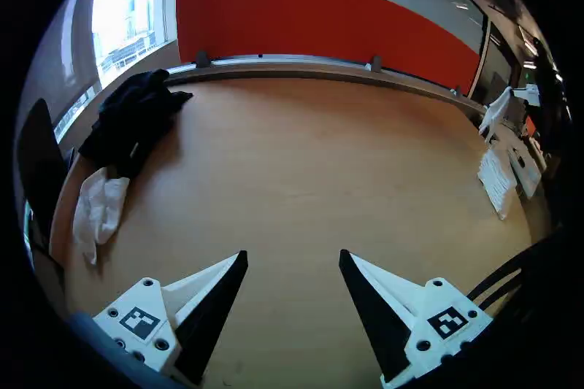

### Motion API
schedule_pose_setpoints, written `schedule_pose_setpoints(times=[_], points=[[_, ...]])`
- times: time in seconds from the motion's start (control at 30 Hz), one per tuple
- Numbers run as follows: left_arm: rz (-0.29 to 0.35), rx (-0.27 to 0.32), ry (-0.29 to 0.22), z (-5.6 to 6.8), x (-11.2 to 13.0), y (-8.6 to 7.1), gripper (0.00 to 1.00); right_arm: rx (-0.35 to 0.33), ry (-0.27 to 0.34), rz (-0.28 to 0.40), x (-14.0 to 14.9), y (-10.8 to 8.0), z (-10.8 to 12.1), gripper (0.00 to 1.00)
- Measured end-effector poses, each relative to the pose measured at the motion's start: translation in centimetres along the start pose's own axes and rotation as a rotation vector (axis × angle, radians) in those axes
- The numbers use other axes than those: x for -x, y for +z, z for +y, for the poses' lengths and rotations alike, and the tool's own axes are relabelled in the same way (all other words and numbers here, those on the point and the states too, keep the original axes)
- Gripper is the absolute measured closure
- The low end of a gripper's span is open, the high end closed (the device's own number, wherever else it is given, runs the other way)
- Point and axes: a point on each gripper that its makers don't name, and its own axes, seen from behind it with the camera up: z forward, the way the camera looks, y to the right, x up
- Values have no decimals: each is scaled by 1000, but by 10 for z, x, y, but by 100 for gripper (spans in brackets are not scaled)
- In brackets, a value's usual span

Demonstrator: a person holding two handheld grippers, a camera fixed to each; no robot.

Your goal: Fold towel

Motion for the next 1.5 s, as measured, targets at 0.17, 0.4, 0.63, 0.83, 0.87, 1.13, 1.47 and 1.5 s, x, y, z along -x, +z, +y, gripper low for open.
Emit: schedule_pose_setpoints(times=[0.17,0.4,0.63,0.83,0.87,1.13,1.47,1.5], points=[[1,2,5,2,-2,0,7,9,11,-6,8,-7,3,80],[0,7,13,6,-4,1,7,15,31,-25,29,-26,5,79],[1,13,19,9,-5,1,7,23,53,-74,66,-49,8,79],[1,15,20,9,-4,1,7,35,99,-127,103,-63,12,78],[0,15,21,9,-4,1,7,36,108,-136,109,-65,13,78],[-2,13,28,8,-1,-1,7,40,164,-218,157,-69,9,77],[-3,8,27,4,1,-4,7,48,198,-293,192,-64,7,76],[-3,7,27,4,1,-4,7,51,201,-297,194,-63,8,76]])
